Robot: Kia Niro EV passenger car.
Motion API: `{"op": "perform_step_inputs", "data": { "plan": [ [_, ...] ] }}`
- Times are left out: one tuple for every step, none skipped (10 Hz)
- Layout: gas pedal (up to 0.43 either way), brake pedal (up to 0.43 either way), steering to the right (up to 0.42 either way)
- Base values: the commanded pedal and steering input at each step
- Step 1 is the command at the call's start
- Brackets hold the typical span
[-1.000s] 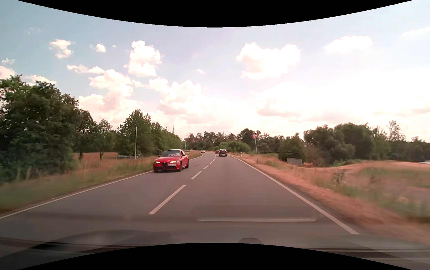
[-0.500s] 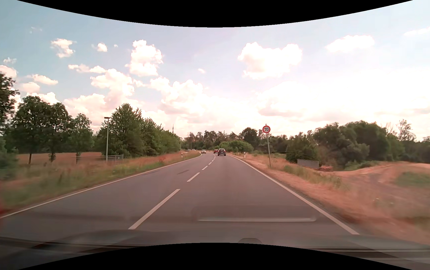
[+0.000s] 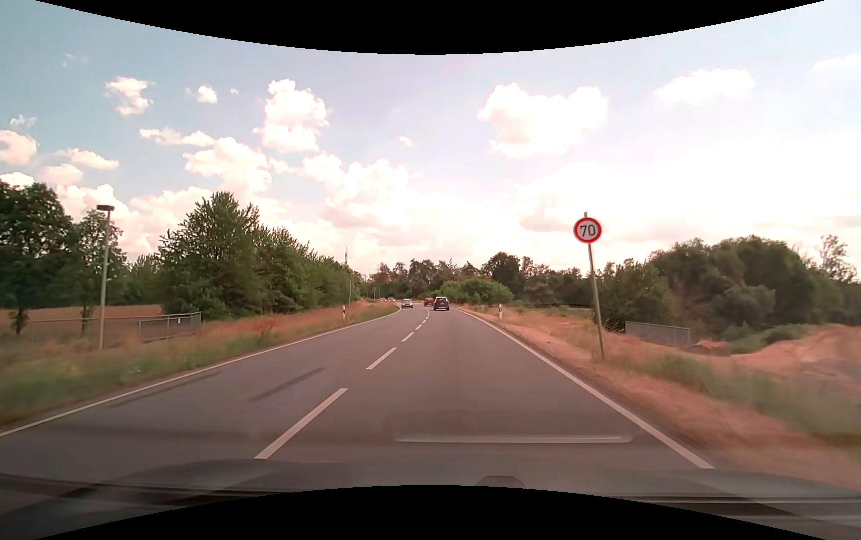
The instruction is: Follow the waypoints while adhering to traffic rules and regulations
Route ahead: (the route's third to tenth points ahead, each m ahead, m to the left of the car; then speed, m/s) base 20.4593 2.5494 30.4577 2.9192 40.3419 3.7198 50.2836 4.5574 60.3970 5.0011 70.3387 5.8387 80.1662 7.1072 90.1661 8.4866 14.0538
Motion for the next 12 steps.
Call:
{"op": "perform_step_inputs", "data": {
  "plan": [
    [0.067,0.000,-0.007],
    [0.067,0.000,-0.007],
    [0.067,0.000,-0.007],
    [0.067,0.000,-0.008],
    [0.067,0.000,-0.008],
    [0.067,0.000,-0.008],
    [0.067,0.000,-0.008],
    [0.067,0.000,-0.008],
    [0.067,0.000,-0.008],
    [0.067,0.000,-0.008],
    [0.067,0.000,-0.007],
    [0.067,0.000,-0.007]
  ]
}}
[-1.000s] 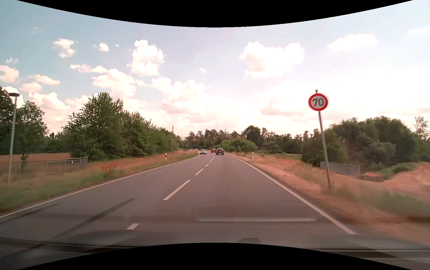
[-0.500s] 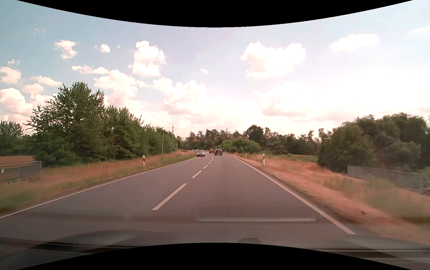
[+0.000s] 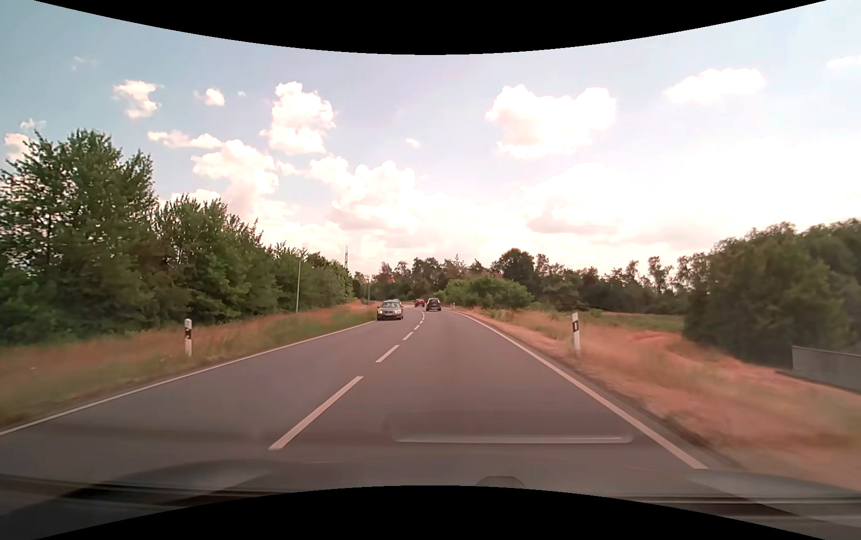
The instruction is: Follow the waypoints while adhering to traffic rules and regulations
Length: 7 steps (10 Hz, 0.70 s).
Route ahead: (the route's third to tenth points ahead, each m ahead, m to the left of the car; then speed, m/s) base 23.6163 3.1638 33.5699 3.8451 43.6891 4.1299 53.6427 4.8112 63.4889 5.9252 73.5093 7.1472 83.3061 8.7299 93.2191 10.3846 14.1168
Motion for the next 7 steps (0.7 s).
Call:
{"op": "perform_step_inputs", "data": {
  "plan": [
    [0.067,0.000,-0.007],
    [0.067,0.000,-0.008],
    [0.067,0.000,-0.008],
    [0.067,0.000,-0.008],
    [0.067,0.000,-0.008],
    [0.067,0.000,-0.009],
    [0.067,0.000,-0.009]
  ]
}}
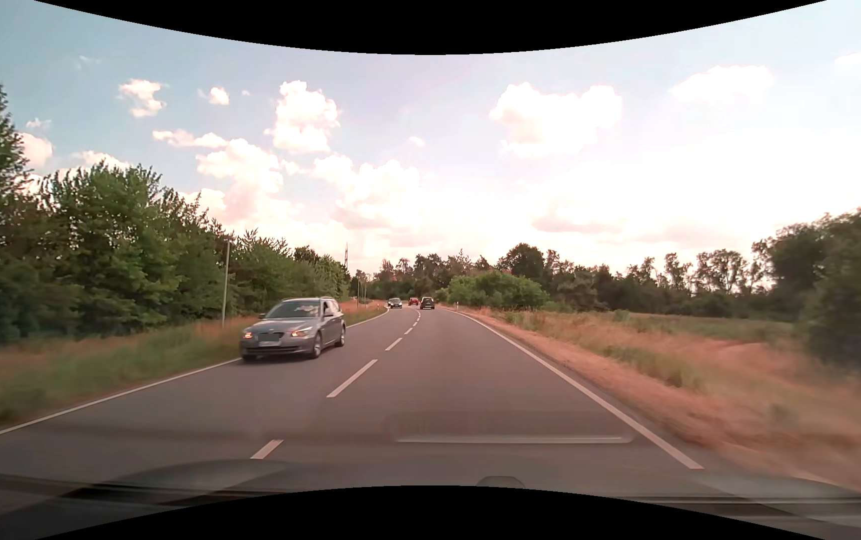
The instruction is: Follow the waypoints while adhering to traffic rules and regulations
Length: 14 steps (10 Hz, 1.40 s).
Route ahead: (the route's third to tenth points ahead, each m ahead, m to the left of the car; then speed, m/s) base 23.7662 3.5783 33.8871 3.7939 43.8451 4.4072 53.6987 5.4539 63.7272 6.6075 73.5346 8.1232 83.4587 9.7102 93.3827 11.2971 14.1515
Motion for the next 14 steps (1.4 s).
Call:
{"op": "perform_step_inputs", "data": {
  "plan": [
    [0.067,0.000,-0.010],
    [0.067,0.000,-0.010],
    [0.067,0.000,-0.010],
    [0.067,0.000,-0.010],
    [0.067,0.000,-0.011],
    [0.067,0.000,-0.011],
    [0.067,0.000,-0.012],
    [0.067,0.000,-0.012],
    [0.067,0.000,-0.012],
    [0.067,0.000,-0.013],
    [0.067,0.000,-0.014],
    [0.067,0.000,-0.014],
    [0.067,0.000,-0.013],
    [0.067,0.000,-0.013]
  ]
}}
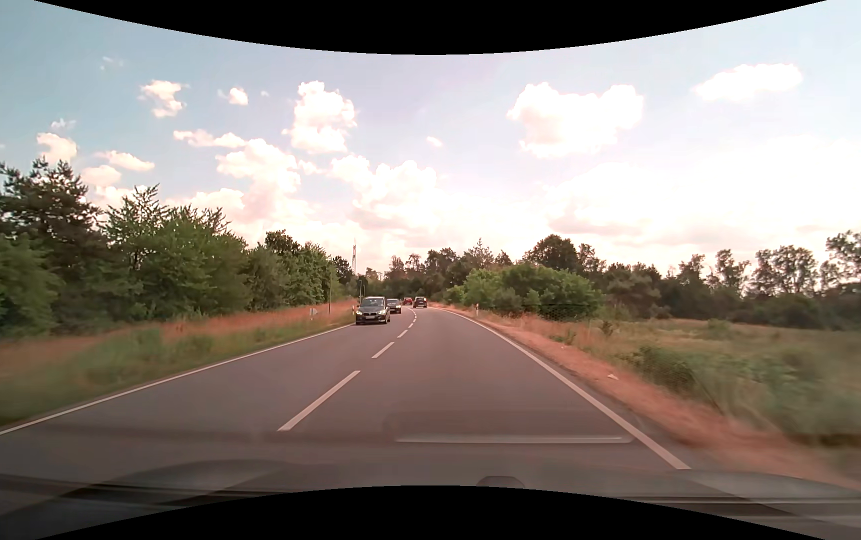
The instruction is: Follow the waypoints while adhering to traffic rules and regulations
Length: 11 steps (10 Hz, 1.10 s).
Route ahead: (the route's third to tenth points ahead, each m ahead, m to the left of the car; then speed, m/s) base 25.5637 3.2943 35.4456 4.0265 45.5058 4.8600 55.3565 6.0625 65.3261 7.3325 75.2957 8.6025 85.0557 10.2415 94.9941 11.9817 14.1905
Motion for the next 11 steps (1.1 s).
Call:
{"op": "perform_step_inputs", "data": {
  "plan": [
    [0.067,0.000,-0.013],
    [0.067,0.000,-0.014],
    [0.067,0.000,-0.014],
    [0.067,0.000,-0.014],
    [0.067,0.000,-0.014],
    [0.067,0.000,-0.014],
    [0.067,0.000,-0.014],
    [0.067,0.000,-0.014],
    [0.067,0.000,-0.013],
    [0.067,0.000,-0.014],
    [0.067,0.000,-0.014]
  ]
}}
